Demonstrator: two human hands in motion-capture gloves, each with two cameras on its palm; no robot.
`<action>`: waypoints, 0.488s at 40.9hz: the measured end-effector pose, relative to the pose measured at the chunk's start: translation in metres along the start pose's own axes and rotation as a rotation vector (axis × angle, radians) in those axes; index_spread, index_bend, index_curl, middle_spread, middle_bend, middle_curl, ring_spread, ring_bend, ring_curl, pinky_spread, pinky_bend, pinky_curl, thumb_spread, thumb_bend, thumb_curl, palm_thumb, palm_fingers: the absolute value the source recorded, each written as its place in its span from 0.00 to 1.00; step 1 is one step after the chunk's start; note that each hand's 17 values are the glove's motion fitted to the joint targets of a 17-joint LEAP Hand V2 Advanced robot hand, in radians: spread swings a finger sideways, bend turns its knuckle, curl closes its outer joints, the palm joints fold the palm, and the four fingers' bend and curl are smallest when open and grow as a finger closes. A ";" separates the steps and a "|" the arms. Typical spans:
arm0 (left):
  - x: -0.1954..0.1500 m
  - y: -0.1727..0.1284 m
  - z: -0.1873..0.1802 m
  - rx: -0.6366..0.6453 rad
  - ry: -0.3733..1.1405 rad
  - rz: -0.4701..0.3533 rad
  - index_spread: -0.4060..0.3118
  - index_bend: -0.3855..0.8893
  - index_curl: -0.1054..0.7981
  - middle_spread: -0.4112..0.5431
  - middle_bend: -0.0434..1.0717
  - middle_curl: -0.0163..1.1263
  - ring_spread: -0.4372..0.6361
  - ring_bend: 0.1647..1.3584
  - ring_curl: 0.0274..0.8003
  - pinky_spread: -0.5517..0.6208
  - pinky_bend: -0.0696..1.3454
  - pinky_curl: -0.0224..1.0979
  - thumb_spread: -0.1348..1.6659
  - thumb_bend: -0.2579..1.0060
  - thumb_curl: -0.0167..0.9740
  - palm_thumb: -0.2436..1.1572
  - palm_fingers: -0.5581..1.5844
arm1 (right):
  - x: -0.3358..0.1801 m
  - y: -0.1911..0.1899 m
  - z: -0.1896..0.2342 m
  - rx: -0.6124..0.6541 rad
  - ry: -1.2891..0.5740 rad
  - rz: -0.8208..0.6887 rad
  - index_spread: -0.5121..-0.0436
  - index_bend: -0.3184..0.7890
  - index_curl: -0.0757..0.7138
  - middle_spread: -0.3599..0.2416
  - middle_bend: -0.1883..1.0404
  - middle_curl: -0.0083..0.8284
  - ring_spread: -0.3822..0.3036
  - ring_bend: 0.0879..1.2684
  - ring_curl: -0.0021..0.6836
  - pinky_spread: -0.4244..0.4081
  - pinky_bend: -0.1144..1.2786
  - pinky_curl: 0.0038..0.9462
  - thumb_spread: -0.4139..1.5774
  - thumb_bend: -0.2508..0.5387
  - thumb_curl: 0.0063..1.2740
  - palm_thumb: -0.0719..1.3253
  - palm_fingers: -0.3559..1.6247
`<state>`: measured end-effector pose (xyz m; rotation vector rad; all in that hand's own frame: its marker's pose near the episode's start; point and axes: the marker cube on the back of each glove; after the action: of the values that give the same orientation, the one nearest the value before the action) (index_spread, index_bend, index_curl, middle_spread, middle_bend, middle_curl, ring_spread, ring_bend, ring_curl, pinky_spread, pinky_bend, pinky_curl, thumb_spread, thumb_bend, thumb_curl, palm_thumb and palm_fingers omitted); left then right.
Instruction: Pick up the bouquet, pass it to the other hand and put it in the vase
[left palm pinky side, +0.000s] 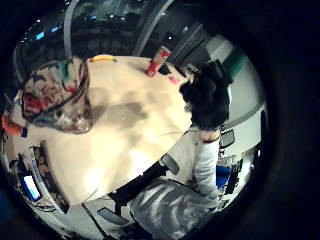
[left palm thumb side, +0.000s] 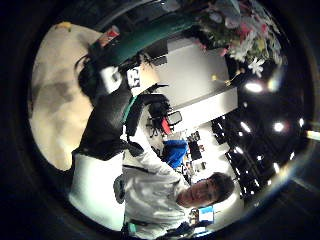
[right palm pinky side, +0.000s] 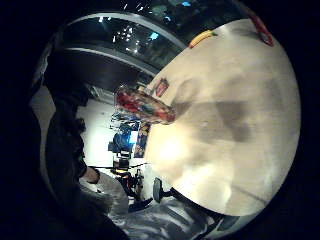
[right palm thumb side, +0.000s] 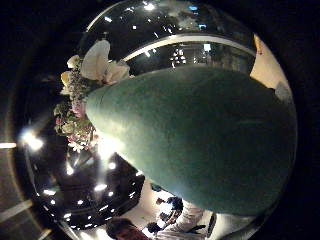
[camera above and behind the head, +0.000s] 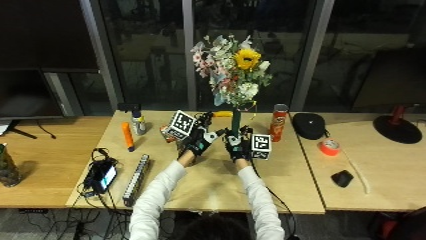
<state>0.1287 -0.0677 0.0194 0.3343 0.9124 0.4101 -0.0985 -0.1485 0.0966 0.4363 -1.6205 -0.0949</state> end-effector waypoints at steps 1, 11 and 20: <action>0.004 -0.004 0.000 0.017 0.021 0.008 0.68 0.42 0.42 0.73 0.23 0.32 0.78 0.36 0.29 0.81 0.29 0.30 0.72 0.20 0.32 0.45 0.34 | 0.000 0.002 0.005 -0.009 -0.012 -0.006 0.65 0.83 0.79 0.35 0.91 0.88 0.30 0.86 0.91 0.28 0.71 0.58 0.75 0.33 0.34 0.75 0.86; 0.053 -0.030 0.017 0.247 0.280 0.328 0.68 0.40 0.42 0.70 0.21 0.31 0.71 0.38 0.31 0.76 0.32 0.32 0.66 0.19 0.36 0.49 0.37 | 0.002 0.021 0.068 -0.104 -0.200 -0.025 0.66 0.86 0.84 0.36 0.93 0.88 0.31 0.87 0.91 0.28 0.70 0.60 0.73 0.32 0.38 0.75 0.86; 0.048 -0.041 0.018 0.268 0.280 0.126 0.63 0.41 0.41 0.50 0.33 0.35 0.50 0.38 0.32 0.55 0.36 0.34 0.63 0.20 0.38 0.57 0.59 | -0.014 0.058 0.109 -0.273 -0.330 0.002 0.66 0.87 0.87 0.36 0.94 0.88 0.31 0.88 0.91 0.28 0.70 0.61 0.73 0.31 0.41 0.77 0.85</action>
<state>0.1776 -0.0824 -0.0223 0.5920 1.2279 0.4584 -0.2174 -0.1124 0.0903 0.2149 -1.8984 -0.3991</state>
